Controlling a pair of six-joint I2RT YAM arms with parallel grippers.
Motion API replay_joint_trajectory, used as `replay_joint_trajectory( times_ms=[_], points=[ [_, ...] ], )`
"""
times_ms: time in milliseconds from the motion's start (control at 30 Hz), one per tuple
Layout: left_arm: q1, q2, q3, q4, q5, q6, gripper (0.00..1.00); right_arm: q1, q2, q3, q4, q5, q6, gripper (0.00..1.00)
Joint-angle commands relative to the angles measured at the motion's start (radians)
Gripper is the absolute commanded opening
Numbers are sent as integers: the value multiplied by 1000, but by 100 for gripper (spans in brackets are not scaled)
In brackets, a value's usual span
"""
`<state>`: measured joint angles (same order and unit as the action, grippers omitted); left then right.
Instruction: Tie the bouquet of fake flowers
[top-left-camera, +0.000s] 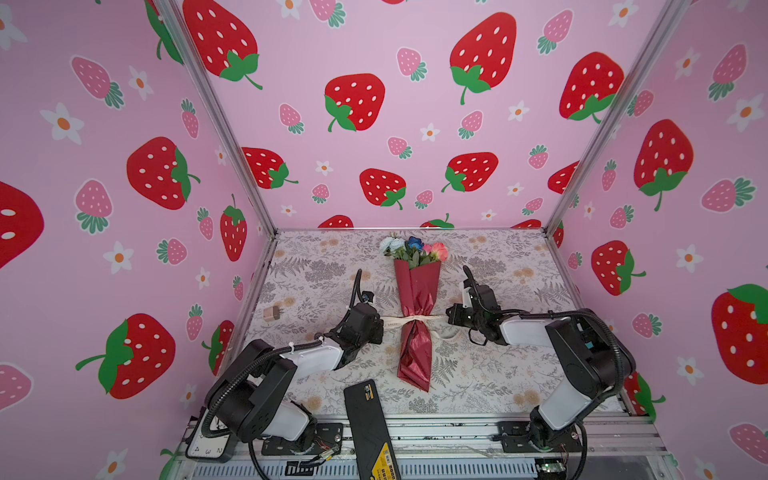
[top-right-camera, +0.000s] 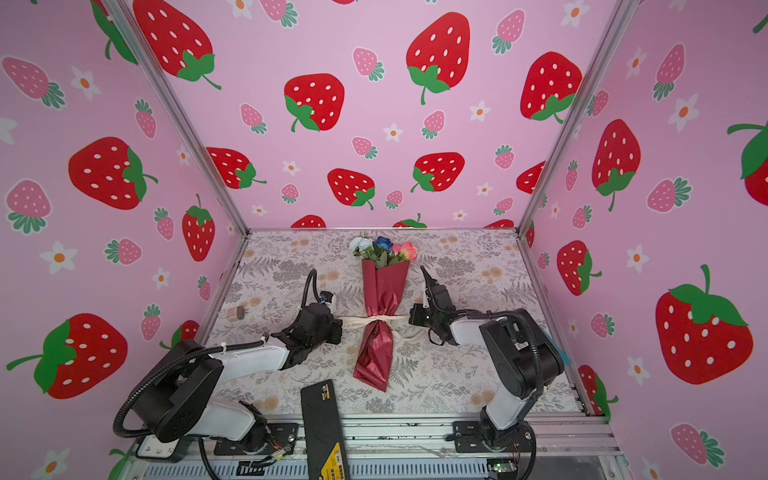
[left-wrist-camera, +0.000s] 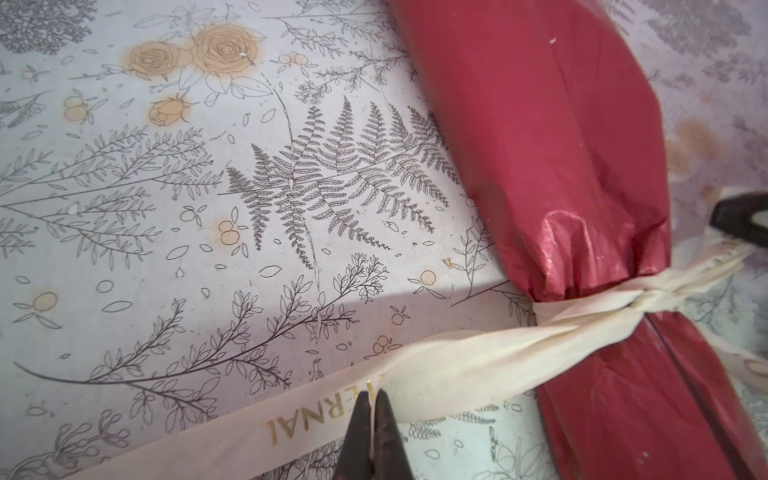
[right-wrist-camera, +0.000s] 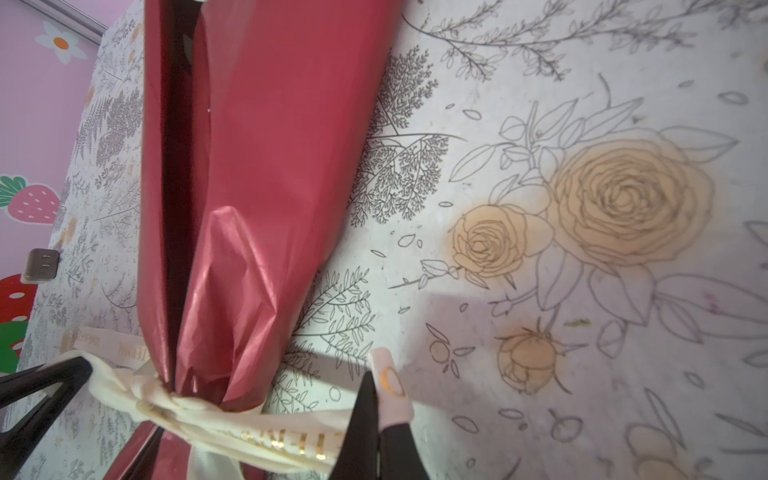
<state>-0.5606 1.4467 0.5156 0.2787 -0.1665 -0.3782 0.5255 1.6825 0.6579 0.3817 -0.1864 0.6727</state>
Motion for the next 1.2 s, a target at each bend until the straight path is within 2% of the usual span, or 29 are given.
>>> replay_joint_trajectory(
  times_ms=[0,233,700,833,1167],
  points=[
    [41,-3,-36,-96,-153,-103,0,-53,-9,-20,-34,88,-4,0],
    [63,-12,-82,-100,-179,-197,0,-75,-17,0,-67,143,-51,0],
    [116,-74,-124,-103,-212,-212,0,-132,-3,31,-86,168,-123,0],
    [150,-85,-135,-104,-184,-202,0,-148,-9,29,-86,159,-134,0],
    [149,-41,-127,-28,-101,-201,0,-148,23,92,-113,103,-195,0]
  ],
)
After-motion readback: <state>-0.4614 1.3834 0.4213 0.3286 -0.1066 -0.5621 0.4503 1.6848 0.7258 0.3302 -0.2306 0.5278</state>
